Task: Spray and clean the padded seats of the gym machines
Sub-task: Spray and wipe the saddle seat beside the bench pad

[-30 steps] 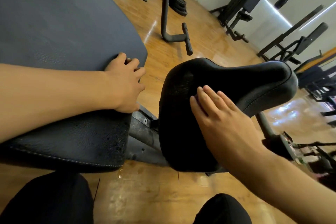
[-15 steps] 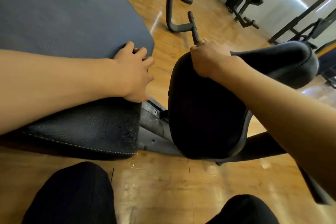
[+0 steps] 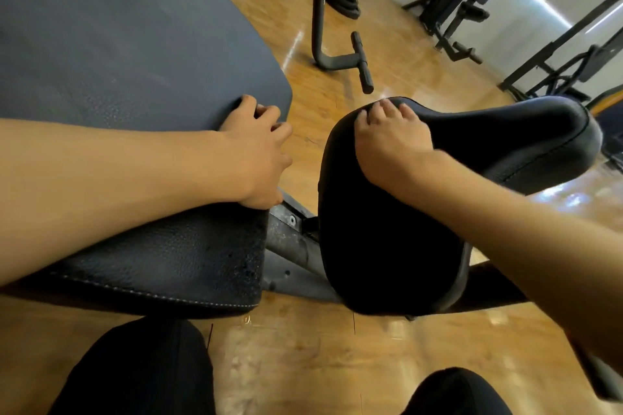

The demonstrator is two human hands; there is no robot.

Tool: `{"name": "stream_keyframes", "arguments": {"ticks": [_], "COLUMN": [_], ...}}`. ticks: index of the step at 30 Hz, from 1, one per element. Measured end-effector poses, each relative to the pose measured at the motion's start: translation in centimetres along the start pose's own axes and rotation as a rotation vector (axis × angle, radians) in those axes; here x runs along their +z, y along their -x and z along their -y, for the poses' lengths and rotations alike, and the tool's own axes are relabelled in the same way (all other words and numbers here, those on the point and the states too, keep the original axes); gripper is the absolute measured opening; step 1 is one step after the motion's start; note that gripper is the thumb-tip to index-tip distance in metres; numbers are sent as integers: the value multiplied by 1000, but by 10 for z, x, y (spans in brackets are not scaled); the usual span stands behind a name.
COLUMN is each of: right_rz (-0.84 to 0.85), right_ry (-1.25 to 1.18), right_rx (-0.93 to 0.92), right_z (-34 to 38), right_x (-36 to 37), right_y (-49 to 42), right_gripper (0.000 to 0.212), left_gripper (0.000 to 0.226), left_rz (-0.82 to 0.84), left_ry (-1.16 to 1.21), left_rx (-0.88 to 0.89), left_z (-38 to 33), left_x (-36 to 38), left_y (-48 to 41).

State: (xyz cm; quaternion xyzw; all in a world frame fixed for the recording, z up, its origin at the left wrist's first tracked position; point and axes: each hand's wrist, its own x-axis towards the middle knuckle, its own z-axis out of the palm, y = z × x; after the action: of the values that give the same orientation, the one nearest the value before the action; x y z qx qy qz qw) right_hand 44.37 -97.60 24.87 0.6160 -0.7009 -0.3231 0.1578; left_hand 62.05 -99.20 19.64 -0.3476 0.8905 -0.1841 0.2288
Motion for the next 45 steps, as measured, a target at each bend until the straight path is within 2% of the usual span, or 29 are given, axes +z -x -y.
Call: {"name": "stream_keyframes", "arguments": {"ticks": [3,6,10,14,16,19,22,26,28,29,31,36,38,41,43,45], "right_rz": [91,137,-6,-28,-105,-102,-78,88,147,143,32,-74,-80,-46,-75,28], "right_ry": [-37,-54,16,-96,-122,-51,-39,-61,-38,-1,46,-48,-43,36,109,126], "right_rx": [48,73,9,-180,-218,-212,-87,6,10,-7,-81,-389,-455,-495,-406,-301], "right_z": [-5,-3,18,31,27,20,9,3,8,13,24,44,49,35,26,12], "right_x": [-14,-17,0,30,39,23,8,-15,-11,-7,6,34,39,26,13,11], "right_y": [-56,-71,5,131,155,128,44,-55,-78,-80,-55,90,130,103,42,-36], "right_gripper": [48,49,55,60,64,62,57,41,41,42,43,58,60,58,50,41], "left_gripper": [68,69,68,67,65,65,67,67,66,66,66,64,64,63,62,62], "left_rz": [1,-2,14,34,33,37,34,17,13,14,20,38,41,42,37,28], "left_ry": [11,19,33,40,44,38,37,28,24,24,24,34,29,29,38,36], "left_rx": [6,0,2,5,7,7,11,14,16,17,17,-3,-5,-6,0,9], "left_z": [1,2,1,-1,-2,-2,-1,1,1,1,1,-2,-3,-2,-1,0], "left_x": [0,1,-1,-2,-3,-3,-3,-2,-1,-1,-1,-3,-4,-4,-5,-5], "left_y": [-2,-3,-1,0,1,2,2,0,-1,-2,-2,0,0,0,2,2]}}
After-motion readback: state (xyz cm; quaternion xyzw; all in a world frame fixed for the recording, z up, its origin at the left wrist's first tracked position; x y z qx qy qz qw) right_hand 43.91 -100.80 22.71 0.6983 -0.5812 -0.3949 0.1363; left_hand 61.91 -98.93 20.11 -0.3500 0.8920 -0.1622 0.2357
